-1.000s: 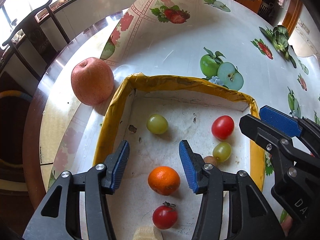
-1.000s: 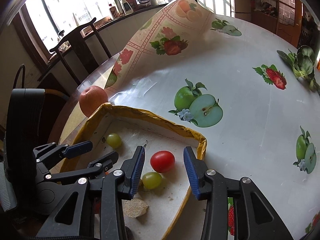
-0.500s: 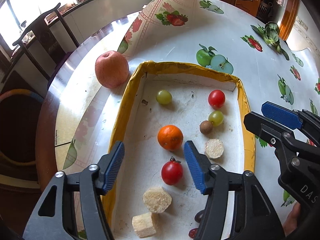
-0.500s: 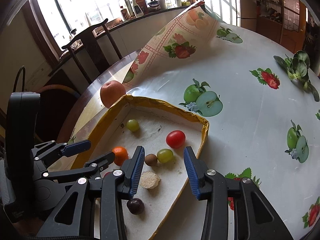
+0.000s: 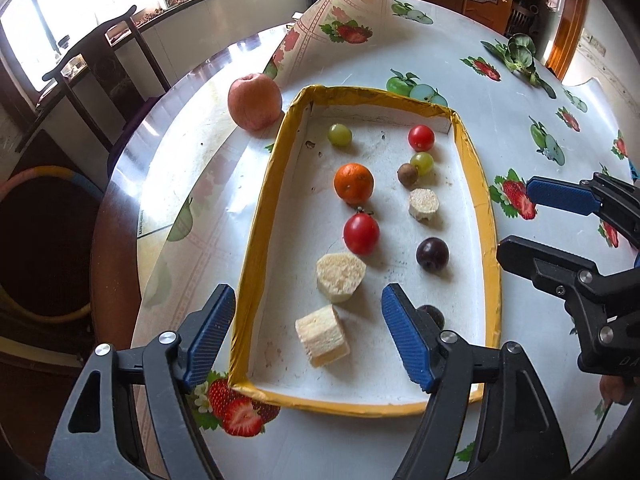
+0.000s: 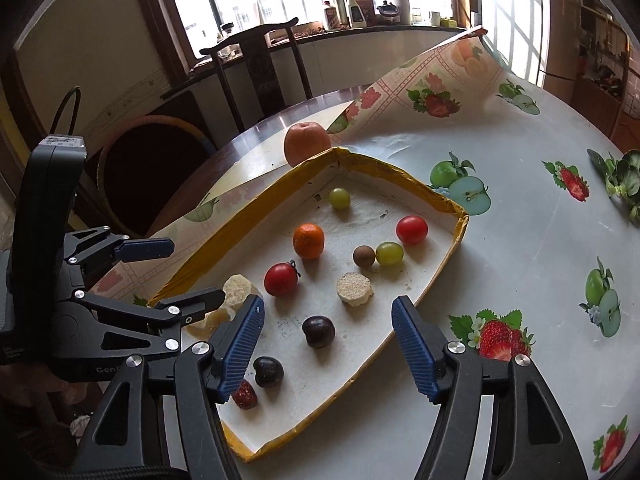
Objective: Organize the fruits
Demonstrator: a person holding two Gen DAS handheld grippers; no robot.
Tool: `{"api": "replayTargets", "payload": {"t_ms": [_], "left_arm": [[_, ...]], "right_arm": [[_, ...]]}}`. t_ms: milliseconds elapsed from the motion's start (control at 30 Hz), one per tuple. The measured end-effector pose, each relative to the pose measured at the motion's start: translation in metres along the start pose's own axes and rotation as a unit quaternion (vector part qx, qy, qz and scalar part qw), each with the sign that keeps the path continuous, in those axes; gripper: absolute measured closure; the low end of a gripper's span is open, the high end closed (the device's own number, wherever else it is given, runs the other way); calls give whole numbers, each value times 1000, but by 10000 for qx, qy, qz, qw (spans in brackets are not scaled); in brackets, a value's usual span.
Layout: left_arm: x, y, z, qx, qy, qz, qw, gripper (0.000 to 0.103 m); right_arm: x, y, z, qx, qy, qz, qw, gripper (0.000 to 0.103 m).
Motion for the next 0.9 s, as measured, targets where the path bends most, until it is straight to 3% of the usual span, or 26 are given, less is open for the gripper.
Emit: {"api": "replayTargets", "payload": {"t_ms": [433, 567, 633, 900], "left_arm": [[26, 31, 4, -41, 127, 90, 9999, 27], [33, 37, 9, -88, 162, 246, 9995, 25], [34, 40, 11, -135, 183, 266, 9994, 19], [41, 55, 18, -304, 201, 367, 9987, 19]], "right_arm": [[31, 33, -23, 689, -220, 35, 9974, 21], [38, 38, -30, 845, -326, 136, 9958, 21], [41, 42, -32, 884, -368, 185, 9952, 21], [41, 57, -38, 953, -392, 141, 9946, 21]]}}
Point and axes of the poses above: each gripper's, at about its wrist camera, not at the fingertips, and x roughly against the way its jaws point, z to its right, y to its underside, the point moved 3 cm from there along -x, roughly the way its jaws point, and after that the axes turned 3 degrees about z, right-handed, at the moved point
